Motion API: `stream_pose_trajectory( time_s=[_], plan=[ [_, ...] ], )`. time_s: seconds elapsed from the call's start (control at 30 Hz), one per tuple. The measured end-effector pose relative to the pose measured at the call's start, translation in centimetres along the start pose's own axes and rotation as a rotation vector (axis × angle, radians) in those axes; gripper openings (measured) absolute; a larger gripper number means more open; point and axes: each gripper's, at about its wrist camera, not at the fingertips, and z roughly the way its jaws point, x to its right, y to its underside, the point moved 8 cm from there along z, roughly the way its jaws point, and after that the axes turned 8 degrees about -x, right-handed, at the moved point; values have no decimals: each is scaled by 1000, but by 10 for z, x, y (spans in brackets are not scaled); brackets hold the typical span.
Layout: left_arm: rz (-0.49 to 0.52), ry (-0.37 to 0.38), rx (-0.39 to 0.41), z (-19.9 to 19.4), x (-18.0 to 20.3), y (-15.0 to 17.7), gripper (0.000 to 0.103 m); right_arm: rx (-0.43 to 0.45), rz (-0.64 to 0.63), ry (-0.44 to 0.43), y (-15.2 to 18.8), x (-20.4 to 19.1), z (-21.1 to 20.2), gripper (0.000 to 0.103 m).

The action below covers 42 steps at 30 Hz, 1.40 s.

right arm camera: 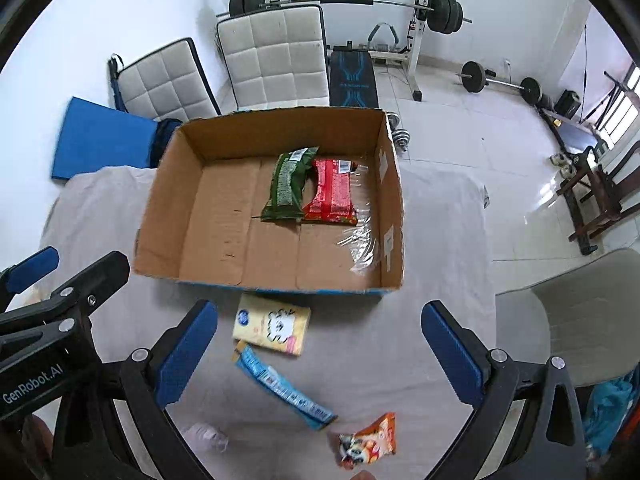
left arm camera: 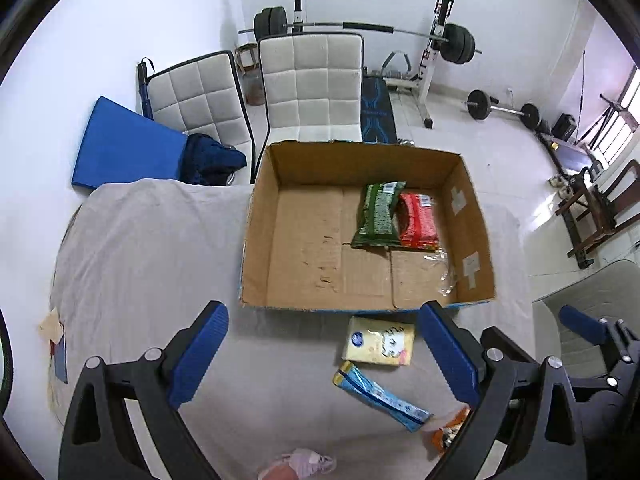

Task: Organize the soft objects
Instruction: 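Grasp the lilac cloth with the left tool while the right tool grasps the orange panda bag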

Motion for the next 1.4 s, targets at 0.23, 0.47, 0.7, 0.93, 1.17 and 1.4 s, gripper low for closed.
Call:
stream_pose_trajectory(
  time_s=[0.23,0.47,0.7,0.93,1.17,1.4],
  plan=[
    [9,-79,-87,16,-4,57,98,-105,34,-3,58,41,15,103],
    [-36,-90,-343,101,-14,152,98,-402,118,2,152,88,110,103],
    [-121,-60,-532,157,-16,217,98,-606,330,-129,217,104,177,103],
    [-228,-42,-591,168,-38,243,98,-632,470,-212,229,104,197,87],
    [-215,-51,-673,199,-42,264,98,-644,394,-153,231,96,205,85],
    [-197,61,-713,231,-7,277,71,-630,331,-124,230,98,203,78]
  ],
)
